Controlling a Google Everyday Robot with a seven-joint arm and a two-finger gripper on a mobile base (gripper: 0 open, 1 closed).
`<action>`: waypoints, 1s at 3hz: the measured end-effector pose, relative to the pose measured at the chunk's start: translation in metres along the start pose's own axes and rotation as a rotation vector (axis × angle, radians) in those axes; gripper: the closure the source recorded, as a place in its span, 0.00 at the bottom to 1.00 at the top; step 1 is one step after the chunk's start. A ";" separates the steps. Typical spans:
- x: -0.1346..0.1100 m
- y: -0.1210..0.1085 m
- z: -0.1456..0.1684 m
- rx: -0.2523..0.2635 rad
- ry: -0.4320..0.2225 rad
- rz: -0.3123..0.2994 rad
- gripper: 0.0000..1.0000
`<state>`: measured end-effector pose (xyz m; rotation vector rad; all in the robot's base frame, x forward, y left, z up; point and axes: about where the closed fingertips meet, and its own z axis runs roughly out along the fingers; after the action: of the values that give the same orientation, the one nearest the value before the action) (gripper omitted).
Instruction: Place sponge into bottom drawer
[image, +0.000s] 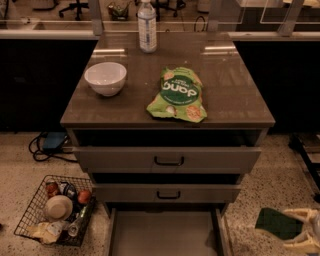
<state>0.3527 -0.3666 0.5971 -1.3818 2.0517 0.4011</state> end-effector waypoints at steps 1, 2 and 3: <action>0.033 0.025 0.056 -0.075 -0.018 0.006 1.00; 0.052 0.052 0.115 -0.176 -0.060 0.008 1.00; 0.056 0.083 0.173 -0.281 -0.115 0.008 1.00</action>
Offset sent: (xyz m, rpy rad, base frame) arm -0.0362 0.0803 -0.1938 0.1767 0.1726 0.1900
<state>0.3198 -0.2757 0.4221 -1.4737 1.9625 0.7793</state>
